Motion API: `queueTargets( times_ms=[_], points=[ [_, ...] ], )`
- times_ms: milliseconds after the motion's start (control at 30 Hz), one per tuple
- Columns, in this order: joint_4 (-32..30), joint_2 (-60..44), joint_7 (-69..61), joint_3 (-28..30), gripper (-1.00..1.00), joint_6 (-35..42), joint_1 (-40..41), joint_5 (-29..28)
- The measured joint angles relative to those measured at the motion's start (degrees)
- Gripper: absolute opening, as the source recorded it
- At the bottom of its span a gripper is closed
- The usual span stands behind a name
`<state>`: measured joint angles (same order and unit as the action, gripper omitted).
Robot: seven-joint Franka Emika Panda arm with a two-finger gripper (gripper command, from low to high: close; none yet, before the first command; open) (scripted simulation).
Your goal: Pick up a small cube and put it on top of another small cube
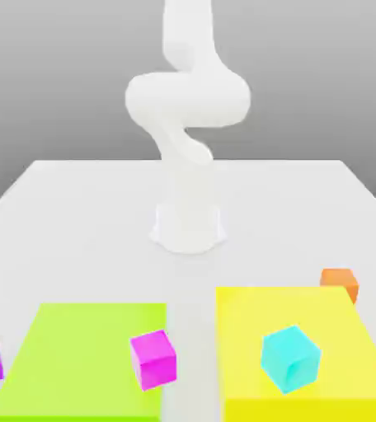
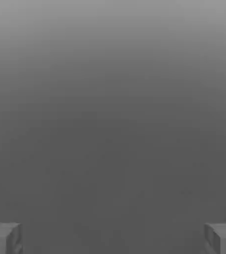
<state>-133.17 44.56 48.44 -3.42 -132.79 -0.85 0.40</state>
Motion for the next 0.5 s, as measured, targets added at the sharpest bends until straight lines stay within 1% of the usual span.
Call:
queueTargets(
  times_ms=[233,500],
  points=[
    [-4.07,-4.82,7.22,-9.11,0.00,-3.31,-2.08,1.36],
    [-8.88,-11.96,15.24,-18.03,0.00,-7.86,-3.88,2.86]
  ],
)
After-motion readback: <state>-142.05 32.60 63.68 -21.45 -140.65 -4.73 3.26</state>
